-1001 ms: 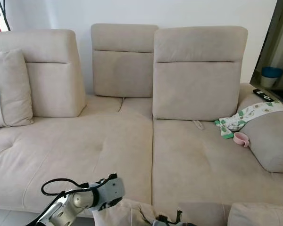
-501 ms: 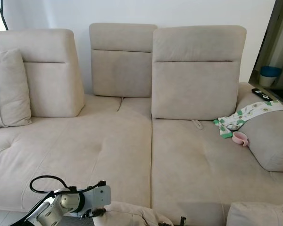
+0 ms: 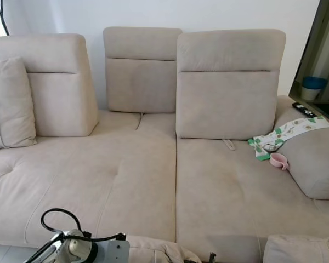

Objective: Move the pillow to the sofa from floor

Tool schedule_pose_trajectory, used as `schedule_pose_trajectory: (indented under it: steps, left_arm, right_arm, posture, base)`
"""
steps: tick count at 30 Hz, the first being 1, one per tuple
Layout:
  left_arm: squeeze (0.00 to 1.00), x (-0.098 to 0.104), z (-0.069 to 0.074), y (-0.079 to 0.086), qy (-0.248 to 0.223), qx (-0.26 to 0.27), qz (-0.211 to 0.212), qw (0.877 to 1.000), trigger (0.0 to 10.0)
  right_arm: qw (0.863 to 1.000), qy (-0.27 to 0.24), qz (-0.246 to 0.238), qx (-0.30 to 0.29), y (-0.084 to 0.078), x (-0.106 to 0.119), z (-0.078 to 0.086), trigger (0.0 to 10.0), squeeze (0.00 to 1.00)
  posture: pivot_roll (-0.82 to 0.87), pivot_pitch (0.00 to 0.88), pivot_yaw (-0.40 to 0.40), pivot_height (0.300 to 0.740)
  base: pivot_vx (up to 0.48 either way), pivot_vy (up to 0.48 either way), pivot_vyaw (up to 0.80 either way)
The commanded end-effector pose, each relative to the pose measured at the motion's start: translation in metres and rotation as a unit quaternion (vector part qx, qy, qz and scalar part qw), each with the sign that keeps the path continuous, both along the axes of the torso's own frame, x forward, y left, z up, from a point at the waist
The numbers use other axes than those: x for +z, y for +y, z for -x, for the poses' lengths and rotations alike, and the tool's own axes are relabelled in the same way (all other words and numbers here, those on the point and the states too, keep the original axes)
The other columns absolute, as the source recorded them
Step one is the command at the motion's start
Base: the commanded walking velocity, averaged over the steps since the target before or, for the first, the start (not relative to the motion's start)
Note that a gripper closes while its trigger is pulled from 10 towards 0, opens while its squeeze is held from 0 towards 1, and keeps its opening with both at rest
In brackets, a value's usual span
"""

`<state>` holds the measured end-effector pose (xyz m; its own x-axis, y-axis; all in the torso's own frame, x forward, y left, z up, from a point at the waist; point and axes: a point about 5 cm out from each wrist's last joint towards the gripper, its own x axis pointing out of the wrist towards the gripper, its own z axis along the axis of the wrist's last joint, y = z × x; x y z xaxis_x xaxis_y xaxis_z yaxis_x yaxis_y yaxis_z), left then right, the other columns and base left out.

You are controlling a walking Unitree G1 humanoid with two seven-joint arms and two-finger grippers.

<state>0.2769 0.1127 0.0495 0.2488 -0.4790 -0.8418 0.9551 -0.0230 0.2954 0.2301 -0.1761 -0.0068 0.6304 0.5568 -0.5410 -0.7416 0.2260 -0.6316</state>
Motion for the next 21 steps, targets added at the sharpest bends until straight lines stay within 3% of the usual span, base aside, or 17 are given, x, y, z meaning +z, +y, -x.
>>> schedule_pose_trajectory:
  steps: [1,3,5,6,7,10,15,21]
  left_arm:
    - [0.0,-0.008,0.005,-0.003,0.009,-0.002,-0.006,1.0,10.0]
    - [0.0,-0.008,0.004,-0.005,0.003,0.0,-0.004,1.0,10.0]
    - [0.02,0.0,-0.008,-0.018,-0.04,0.039,0.033,0.998,10.0]
    - [0.02,0.0,-0.008,-0.018,-0.04,0.039,0.033,0.998,10.0]
    - [0.02,0.014,-0.02,-0.024,-0.081,0.075,0.065,0.992,10.0]
    - [0.02,0.026,-0.027,-0.023,-0.104,0.093,0.082,0.987,10.0]
    - [0.02,0.041,-0.036,-0.012,-0.129,0.1,0.079,0.983,10.0]
    - [0.02,0.028,-0.033,0.001,-0.114,0.085,0.029,0.989,10.0]
  right_arm:
    - [1.0,0.016,0.008,0.011,0.003,-0.006,0.006,0.0,0.0]
    - [1.0,0.014,0.008,0.013,0.004,-0.006,0.005,0.0,0.0]
    - [1.0,0.013,0.008,0.018,0.006,-0.006,0.004,0.0,0.0]
    - [1.0,0.013,0.008,0.018,0.006,-0.006,0.004,0.0,0.0]
    - [1.0,0.015,0.009,0.024,0.008,-0.006,0.004,0.0,0.0]
    - [0.999,0.018,0.01,0.028,0.01,-0.006,0.004,0.0,0.0]
    - [0.999,0.022,0.012,0.031,0.01,-0.008,0.005,0.0,0.0]
    - [0.999,0.019,0.011,0.031,0.011,-0.007,0.005,0.0,0.0]
  posture:
    - [0.06,0.0,0.048,0.58]
    - [0.06,0.0,0.048,0.58]
    - [0.07,0.0,0.039,0.58]
    - [0.07,0.0,0.039,0.58]
    - [0.07,0.0,0.039,0.58]
    - [0.08,0.0,0.035,0.58]
    - [0.08,0.0,0.033,0.58]
    - [0.08,0.0,0.035,0.58]
  base:
    - [0.0,0.0,0.0]
    - [0.0,0.0,0.0]
    - [0.0,0.0,0.0]
    - [0.0,0.0,0.0]
    - [0.0,0.0,0.0]
    - [0.0,0.0,0.0]
    - [0.0,0.0,0.0]
    - [0.0,0.0,0.0]
